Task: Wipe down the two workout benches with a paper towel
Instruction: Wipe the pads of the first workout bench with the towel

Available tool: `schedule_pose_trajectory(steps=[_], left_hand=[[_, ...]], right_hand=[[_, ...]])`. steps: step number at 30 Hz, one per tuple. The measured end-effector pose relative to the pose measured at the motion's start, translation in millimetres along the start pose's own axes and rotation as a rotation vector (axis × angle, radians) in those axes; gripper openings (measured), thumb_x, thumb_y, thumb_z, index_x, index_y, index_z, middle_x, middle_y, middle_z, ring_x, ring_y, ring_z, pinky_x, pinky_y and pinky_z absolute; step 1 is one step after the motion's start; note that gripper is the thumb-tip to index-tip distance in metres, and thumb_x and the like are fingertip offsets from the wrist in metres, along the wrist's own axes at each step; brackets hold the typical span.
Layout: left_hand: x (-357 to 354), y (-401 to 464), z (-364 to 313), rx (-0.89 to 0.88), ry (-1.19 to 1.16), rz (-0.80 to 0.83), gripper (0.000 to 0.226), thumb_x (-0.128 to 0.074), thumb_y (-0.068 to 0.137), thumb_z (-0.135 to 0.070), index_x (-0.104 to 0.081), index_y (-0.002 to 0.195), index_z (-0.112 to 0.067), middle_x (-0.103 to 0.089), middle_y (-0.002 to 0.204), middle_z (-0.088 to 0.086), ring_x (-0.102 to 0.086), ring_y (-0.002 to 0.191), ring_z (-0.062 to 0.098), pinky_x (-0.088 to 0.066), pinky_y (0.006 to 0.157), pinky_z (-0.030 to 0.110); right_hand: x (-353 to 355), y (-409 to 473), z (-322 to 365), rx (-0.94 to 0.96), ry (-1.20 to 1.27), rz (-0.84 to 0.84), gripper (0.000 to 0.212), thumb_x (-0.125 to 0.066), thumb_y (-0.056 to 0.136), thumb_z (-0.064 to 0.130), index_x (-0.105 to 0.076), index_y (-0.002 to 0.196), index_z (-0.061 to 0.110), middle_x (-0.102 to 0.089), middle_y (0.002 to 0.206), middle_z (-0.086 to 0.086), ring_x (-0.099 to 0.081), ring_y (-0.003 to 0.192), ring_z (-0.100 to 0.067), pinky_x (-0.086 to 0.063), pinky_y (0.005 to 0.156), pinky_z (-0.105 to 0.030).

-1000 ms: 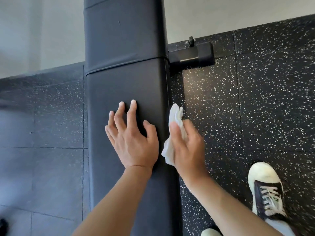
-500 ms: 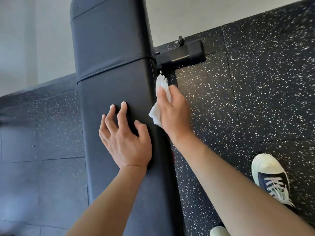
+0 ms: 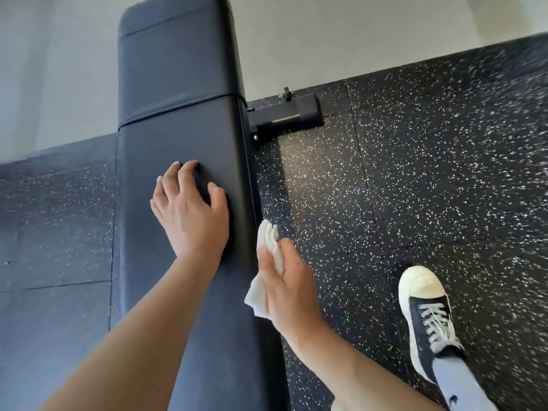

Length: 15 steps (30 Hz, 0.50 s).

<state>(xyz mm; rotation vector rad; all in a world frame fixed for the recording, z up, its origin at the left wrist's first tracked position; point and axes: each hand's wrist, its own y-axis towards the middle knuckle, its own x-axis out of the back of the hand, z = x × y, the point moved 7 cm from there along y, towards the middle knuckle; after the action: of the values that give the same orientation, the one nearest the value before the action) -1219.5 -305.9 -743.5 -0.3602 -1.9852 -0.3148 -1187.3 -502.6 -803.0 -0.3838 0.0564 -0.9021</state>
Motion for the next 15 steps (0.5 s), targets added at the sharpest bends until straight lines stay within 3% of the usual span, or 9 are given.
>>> schedule_pose_trajectory(steps=[4,7,9,15], left_hand=[[11.6,-62.8,9.7,-0.139,-0.004,0.142,0.053,-0.051,0.101,-0.016,-0.05,0.154,-0.019,-0.037,0.166,0.004,-0.027,0.154,0.03,-0.024,0.127,0.049],[31.0,-149.1,45.1,-0.352,0.11,0.23,0.058,-0.043,0.1,-0.022,-0.045,0.158,-0.022,-0.031,0.17,0.001,-0.024,0.159,0.027,-0.024,0.127,0.054],[42.3,-186.5,70.5,-0.377,0.152,0.226,0.063,-0.042,0.095,-0.023,-0.045,0.158,-0.024,-0.03,0.171,-0.001,-0.026,0.159,0.027,-0.026,0.125,0.056],[44.5,-192.0,76.0,-0.334,0.151,0.214,0.064,-0.043,0.09,-0.022,-0.048,0.154,-0.024,-0.036,0.168,0.001,-0.03,0.157,0.028,-0.023,0.128,0.053]], right_hand=[[-8.6,42.4,22.0,0.009,-0.012,-0.037,0.036,-0.056,0.104,0.046,-0.045,0.078,0.024,-0.051,0.063,0.013,-0.046,0.061,-0.014,-0.041,0.063,-0.041],[-13.2,91.7,40.5,-0.008,-0.011,-0.114,0.038,-0.056,0.105,0.04,-0.042,0.072,0.025,-0.047,0.06,0.013,-0.042,0.059,-0.011,-0.038,0.064,-0.039],[-15.6,105.7,43.5,-0.001,-0.028,-0.139,0.039,-0.054,0.105,0.043,-0.042,0.072,0.026,-0.047,0.061,0.013,-0.044,0.061,-0.012,-0.039,0.065,-0.039],[-5.8,9.1,6.1,0.056,-0.12,-0.144,0.034,-0.052,0.105,0.042,-0.044,0.078,0.023,-0.05,0.066,0.007,-0.045,0.062,-0.01,-0.038,0.06,-0.027]])
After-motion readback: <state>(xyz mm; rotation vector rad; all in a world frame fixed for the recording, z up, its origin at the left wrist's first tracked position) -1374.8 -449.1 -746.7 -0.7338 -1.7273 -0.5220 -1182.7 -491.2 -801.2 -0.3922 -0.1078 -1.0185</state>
